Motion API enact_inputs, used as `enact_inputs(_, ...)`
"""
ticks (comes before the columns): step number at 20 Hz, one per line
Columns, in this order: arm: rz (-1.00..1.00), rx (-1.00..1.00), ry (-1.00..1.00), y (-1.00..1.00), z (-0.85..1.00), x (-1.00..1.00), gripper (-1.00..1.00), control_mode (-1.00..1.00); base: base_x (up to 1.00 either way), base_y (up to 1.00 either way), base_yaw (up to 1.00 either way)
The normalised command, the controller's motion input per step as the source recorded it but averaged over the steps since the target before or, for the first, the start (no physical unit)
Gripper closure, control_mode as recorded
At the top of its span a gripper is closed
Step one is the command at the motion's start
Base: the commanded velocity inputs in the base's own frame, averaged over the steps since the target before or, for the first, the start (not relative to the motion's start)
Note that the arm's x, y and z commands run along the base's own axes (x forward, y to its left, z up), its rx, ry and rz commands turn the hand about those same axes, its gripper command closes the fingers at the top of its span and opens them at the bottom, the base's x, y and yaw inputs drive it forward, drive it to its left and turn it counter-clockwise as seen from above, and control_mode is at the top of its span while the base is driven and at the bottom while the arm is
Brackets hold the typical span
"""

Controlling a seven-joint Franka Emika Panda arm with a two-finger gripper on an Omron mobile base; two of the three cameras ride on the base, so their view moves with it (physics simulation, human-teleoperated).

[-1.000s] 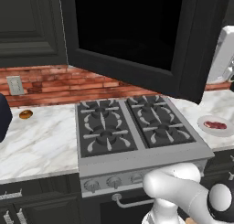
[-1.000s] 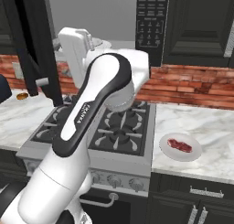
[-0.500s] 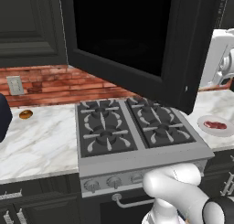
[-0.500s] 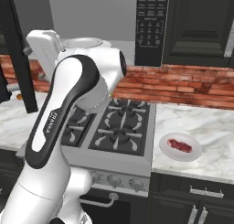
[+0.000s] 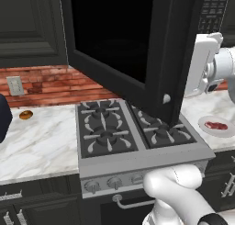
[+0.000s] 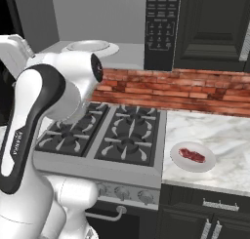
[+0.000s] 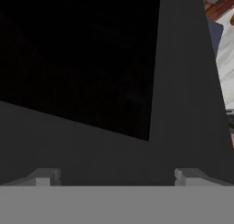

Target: Pick the steak from the counter and place it in the microwave. Then turn on the microwave.

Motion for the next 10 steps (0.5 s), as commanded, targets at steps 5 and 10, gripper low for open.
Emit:
enact_inputs(5, 0.00, -0.01, 0.00, 0.57, -0.01, -0.22, -1.00, -1.00, 0.00, 0.00, 0.00)
enact_inputs(10, 0.00, -0.01, 0.00, 0.50, 0.00, -0.13, -1.00, -1.00, 0.00, 0.00, 0.00)
